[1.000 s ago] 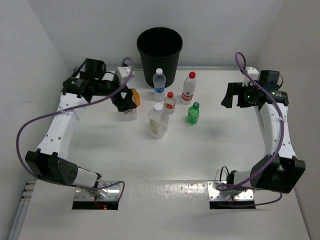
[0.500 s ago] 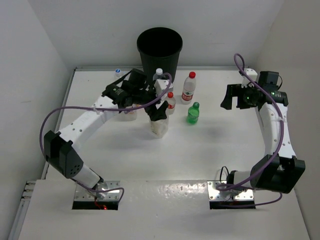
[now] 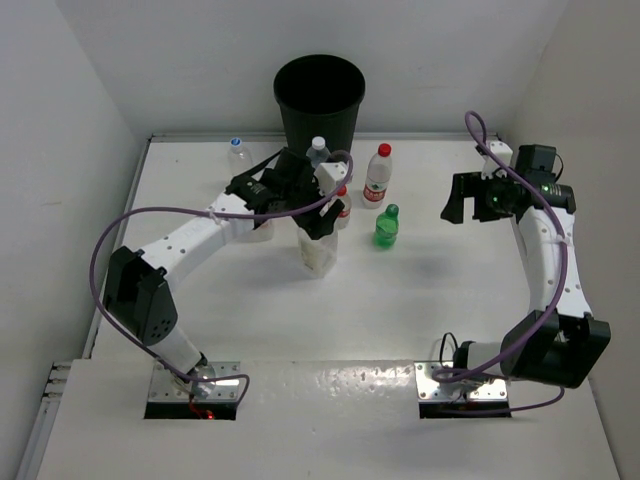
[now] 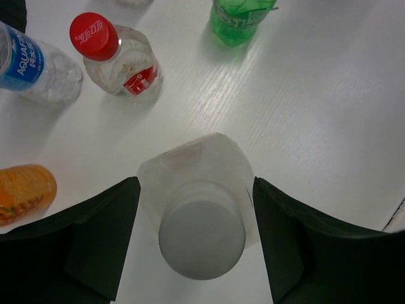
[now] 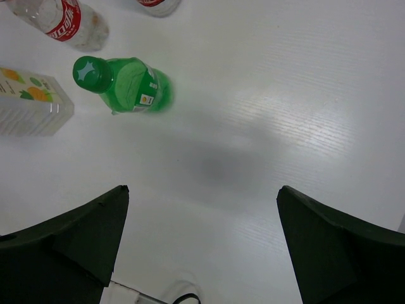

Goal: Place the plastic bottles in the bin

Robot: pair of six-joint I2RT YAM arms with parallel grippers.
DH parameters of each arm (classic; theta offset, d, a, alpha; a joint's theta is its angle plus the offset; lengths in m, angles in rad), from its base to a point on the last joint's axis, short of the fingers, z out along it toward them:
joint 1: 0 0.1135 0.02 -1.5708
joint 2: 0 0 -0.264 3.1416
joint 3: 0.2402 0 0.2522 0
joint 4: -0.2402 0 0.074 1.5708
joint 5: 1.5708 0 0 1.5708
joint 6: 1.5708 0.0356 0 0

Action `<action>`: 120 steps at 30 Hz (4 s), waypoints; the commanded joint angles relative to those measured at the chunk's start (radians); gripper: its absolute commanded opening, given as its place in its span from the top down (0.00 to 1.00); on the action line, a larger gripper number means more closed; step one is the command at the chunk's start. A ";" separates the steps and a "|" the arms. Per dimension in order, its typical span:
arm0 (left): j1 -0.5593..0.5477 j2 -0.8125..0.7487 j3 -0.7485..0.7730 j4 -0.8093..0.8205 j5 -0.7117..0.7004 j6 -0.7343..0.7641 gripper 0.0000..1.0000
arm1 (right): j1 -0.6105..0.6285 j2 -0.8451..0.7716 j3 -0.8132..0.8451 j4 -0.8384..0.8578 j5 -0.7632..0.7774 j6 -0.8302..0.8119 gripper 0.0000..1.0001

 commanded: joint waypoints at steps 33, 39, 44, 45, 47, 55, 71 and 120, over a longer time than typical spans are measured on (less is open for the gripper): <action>0.052 -0.021 0.407 -0.098 0.037 0.000 1.00 | 0.013 -0.013 -0.003 0.013 -0.031 -0.027 0.01; 0.081 0.104 0.739 -0.136 0.006 -0.001 1.00 | 0.019 -0.009 0.003 0.018 -0.031 -0.027 0.01; 0.116 0.230 0.982 -0.123 -0.040 -0.001 1.00 | 0.021 -0.007 0.008 0.016 -0.027 -0.033 0.01; 0.128 0.230 1.001 -0.068 -0.040 -0.001 1.00 | 0.022 -0.009 0.006 0.012 -0.028 -0.033 0.01; 0.162 0.230 0.987 0.023 -0.040 -0.029 1.00 | 0.021 -0.007 0.005 0.016 -0.024 -0.038 0.01; 0.200 0.239 0.984 0.414 -0.124 -0.051 1.00 | 0.021 0.003 0.017 0.010 -0.011 -0.047 0.01; 0.303 0.523 0.950 0.692 -0.181 -0.129 1.00 | 0.021 0.042 0.011 0.039 -0.002 -0.031 0.01; 0.662 -0.342 -0.053 0.215 -0.140 -0.246 0.00 | 0.378 0.568 0.258 0.913 -0.007 0.202 0.84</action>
